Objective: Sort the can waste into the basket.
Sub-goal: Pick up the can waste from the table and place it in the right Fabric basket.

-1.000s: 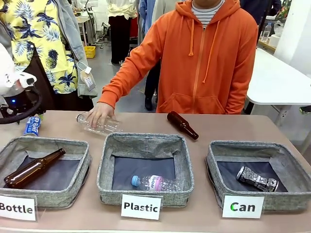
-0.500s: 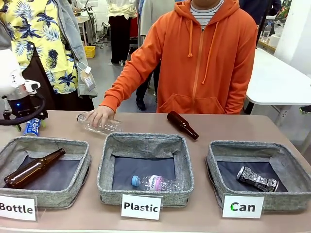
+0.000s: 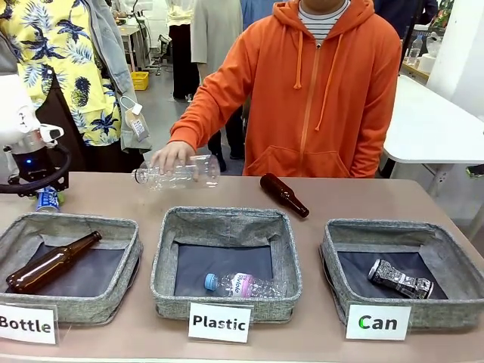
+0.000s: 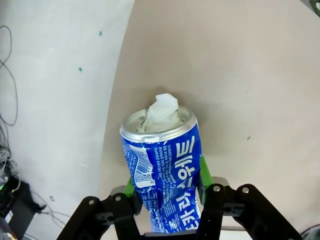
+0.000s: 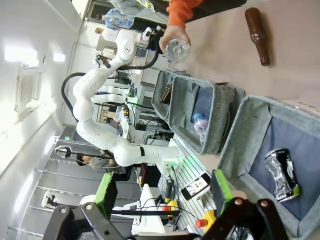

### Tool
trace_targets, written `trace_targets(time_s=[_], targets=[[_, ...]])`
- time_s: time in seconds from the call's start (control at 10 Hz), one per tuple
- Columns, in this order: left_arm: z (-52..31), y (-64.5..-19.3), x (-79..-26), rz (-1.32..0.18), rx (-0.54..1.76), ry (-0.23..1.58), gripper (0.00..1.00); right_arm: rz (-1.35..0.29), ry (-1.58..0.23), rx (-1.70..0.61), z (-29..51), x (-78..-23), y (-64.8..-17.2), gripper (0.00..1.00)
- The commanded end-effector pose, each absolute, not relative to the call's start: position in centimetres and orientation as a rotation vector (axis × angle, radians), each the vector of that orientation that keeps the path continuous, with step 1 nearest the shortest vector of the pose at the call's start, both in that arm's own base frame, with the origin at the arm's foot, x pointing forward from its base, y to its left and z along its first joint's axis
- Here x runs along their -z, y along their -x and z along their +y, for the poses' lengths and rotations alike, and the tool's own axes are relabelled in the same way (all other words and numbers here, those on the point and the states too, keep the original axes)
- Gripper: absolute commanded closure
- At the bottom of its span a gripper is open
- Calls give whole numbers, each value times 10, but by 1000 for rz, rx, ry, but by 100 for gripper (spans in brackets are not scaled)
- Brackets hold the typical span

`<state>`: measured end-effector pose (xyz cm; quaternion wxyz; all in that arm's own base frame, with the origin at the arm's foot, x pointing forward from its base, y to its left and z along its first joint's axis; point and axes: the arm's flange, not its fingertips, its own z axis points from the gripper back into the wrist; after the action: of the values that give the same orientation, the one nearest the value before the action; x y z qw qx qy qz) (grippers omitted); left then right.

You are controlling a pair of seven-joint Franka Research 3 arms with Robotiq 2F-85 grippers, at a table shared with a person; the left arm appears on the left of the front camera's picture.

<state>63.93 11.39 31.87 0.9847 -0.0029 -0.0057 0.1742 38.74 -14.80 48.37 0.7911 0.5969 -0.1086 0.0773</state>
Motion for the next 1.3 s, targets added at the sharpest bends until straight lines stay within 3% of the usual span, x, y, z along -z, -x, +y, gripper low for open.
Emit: trace_targets(time_s=[0.0, 0.3, 0.6, 1.0, 1.2], targets=[[116, -639, -327, -9, -350, -5, 100, -241, -1281, -185, -149, -486, -387, 0], [137, -614, -393, -143, -300, 64, 100, -241, -1281, -185, -149, -486, -387, 0], [135, -538, -484, -311, -21, 208, 100, -241, -1281, -185, -149, -486, -387, 0], [95, -409, -483, -164, 838, 203, 100, -241, -1281, -185, -149, -486, -387, 0], [49, -370, -465, -247, 1190, 121, 100, -241, -1281, -185, -149, -486, -387, 0]])
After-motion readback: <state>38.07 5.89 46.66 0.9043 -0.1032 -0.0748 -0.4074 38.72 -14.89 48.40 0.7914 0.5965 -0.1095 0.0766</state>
